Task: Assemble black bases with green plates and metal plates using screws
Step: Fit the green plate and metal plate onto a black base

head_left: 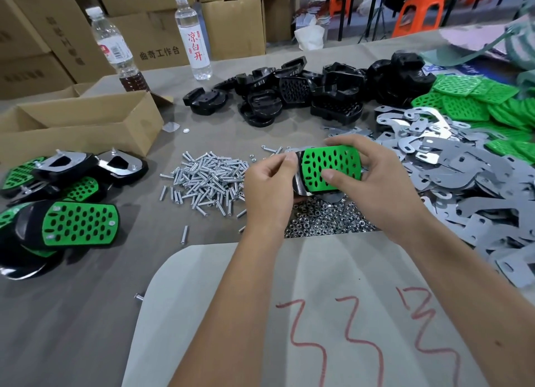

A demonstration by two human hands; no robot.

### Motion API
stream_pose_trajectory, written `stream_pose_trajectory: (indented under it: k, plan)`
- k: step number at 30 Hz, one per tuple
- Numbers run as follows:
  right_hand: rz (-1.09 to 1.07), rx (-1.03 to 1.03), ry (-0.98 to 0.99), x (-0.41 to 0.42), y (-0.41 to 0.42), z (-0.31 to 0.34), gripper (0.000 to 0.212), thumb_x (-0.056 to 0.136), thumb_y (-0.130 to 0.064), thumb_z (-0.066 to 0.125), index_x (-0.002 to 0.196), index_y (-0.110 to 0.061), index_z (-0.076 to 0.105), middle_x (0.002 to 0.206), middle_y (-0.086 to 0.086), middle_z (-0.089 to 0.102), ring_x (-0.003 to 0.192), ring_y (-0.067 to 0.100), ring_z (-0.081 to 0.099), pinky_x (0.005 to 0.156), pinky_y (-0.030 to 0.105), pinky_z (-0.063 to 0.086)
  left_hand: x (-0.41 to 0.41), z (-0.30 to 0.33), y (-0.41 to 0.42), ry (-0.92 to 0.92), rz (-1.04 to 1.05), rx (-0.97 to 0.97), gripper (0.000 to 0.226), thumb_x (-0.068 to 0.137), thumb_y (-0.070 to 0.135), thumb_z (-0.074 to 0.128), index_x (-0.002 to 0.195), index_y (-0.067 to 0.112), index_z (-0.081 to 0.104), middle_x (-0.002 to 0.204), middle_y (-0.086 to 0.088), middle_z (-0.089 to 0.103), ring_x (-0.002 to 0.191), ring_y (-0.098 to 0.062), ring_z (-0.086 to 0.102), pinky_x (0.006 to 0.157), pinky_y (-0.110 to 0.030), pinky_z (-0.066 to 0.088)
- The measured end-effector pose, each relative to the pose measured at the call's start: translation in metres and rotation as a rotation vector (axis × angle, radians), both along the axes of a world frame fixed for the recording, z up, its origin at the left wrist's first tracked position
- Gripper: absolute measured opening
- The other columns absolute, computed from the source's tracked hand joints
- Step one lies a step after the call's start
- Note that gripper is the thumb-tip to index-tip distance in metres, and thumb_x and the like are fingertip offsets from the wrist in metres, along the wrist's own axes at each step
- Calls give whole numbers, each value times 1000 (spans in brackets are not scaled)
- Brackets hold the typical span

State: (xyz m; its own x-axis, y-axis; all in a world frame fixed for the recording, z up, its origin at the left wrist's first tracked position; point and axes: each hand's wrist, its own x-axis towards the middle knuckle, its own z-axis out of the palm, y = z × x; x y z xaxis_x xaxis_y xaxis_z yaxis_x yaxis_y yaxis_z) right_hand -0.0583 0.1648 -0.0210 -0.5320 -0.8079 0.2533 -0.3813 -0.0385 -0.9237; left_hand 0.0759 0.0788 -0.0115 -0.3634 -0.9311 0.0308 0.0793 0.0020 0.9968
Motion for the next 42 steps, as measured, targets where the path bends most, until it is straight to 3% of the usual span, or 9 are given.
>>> stream_pose_trajectory:
  k: [7, 11, 14, 20, 24, 27, 30, 37, 42]
  plan:
    - [-17, 29, -35, -3, 1, 1, 37, 84, -17, 87, 108, -30, 62, 97, -5, 79, 82, 18, 78, 70, 43, 65, -1, -5, -1, 6, 0, -2, 43, 104, 15, 57, 75, 32, 83, 85, -4, 79, 80, -27, 76, 65, -45, 66]
    - [-127, 46, -62, -1, -2, -1, 42, 79, -23, 90, 103, -35, 57, 90, -9, 78, 75, 11, 75, 59, 27, 58, -2, -9, -2, 18, -23, 10, 37, 102, 14, 61, 76, 29, 83, 80, 0, 78, 71, -16, 74, 56, -35, 62]
    - [-192, 78, -46, -1, -2, -2, 44, 75, -28, 93, 96, -32, 54, 85, -5, 76, 72, 13, 74, 59, 29, 57, -3, -14, -2, -34, -26, -97, 9, 88, 12, 79, 88, 21, 79, 87, -5, 79, 78, -21, 75, 71, -48, 65]
    - [-206, 72, -71, 2, -3, -5, 44, 70, -23, 96, 97, -22, 61, 87, 6, 72, 74, 21, 74, 59, 34, 62, -2, -17, -4, -49, -53, -65, 23, 80, 0, 85, 95, 13, 73, 93, -15, 78, 76, -20, 73, 67, -34, 63]
    - [-205, 70, -70, 3, -3, -6, 44, 69, -24, 97, 95, -22, 61, 84, 3, 71, 69, 13, 72, 53, 23, 56, -1, -18, -5, -54, -70, -57, 22, 83, -1, 82, 95, 12, 71, 91, -14, 77, 72, -16, 71, 62, -32, 61]
    - [-155, 75, -61, 2, -1, -4, 44, 70, -29, 96, 95, -24, 60, 91, 3, 74, 79, 18, 75, 69, 42, 63, 2, -16, -6, -13, -66, 21, 21, 83, -4, 80, 95, 9, 70, 84, -5, 75, 71, -12, 72, 60, -28, 59]
    - [-95, 39, -72, 1, -1, 1, 42, 72, -26, 95, 93, -26, 59, 101, 6, 72, 94, 30, 74, 75, 50, 63, 5, -12, -8, 39, -83, 138, 20, 85, 1, 79, 103, 4, 70, 100, -15, 77, 83, -25, 75, 74, -39, 63]
    - [-29, -26, -162, 3, 2, 7, 41, 79, -15, 91, 87, -25, 52, 95, 4, 77, 67, 6, 70, 52, 17, 49, 6, -8, -5, 66, -126, 184, 20, 99, 18, 67, 104, 0, 75, 106, -20, 77, 92, -31, 75, 90, -50, 61]
    - [-47, -15, -230, 7, 2, 7, 42, 77, -10, 90, 86, -20, 50, 98, 13, 75, 53, 2, 59, 46, 14, 43, 5, -5, -2, 76, -80, 221, 32, 102, 31, 63, 80, 16, 82, 91, -9, 79, 83, -21, 73, 96, -54, 58]
